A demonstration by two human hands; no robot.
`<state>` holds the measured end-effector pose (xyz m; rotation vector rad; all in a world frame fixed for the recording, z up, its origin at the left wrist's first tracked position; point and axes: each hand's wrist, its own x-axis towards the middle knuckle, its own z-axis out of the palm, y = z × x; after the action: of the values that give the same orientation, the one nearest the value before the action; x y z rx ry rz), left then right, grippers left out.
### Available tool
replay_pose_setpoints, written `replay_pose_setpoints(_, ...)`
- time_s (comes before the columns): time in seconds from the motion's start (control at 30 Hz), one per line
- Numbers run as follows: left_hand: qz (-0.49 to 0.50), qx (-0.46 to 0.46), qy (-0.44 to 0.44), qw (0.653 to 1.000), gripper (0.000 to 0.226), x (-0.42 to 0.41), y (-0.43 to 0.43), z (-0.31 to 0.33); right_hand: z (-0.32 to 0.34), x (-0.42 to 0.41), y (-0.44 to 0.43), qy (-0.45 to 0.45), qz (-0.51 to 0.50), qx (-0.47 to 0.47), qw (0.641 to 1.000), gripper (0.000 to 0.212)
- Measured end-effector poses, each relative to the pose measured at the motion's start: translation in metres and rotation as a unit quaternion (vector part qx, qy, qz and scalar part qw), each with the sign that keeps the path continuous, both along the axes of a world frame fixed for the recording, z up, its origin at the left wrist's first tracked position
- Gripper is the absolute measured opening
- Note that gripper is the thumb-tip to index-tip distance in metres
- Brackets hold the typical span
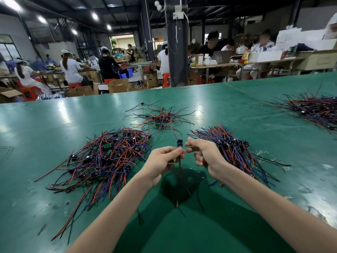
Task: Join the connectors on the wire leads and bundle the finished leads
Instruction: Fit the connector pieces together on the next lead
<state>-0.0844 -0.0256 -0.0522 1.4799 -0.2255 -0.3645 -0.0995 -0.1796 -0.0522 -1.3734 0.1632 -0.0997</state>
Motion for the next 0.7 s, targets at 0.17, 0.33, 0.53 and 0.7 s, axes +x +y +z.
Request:
replay_pose_setpoints(0.17,0.081,-0.019,0.015,0.996,0.013,0.003,0.006,0.003,0.000,-0.007,0.008,0.014,0.078,-0.043,0.996,0.011)
replay_pose_setpoints(0.33,0.098,-0.014,0.004,0.995,0.012,0.000,0.004,0.004,-0.004,-0.012,0.017,-0.023,0.115,-0.049,0.992,0.016)
replay_pose_setpoints(0.53,0.102,-0.009,-0.016,0.995,0.013,-0.001,0.001,0.003,-0.006,-0.010,0.016,-0.026,0.114,-0.035,0.993,0.014)
replay_pose_setpoints(0.7,0.098,-0.009,-0.025,0.995,0.013,-0.001,0.001,0.003,-0.007,-0.009,0.016,-0.030,0.112,-0.031,0.993,0.013)
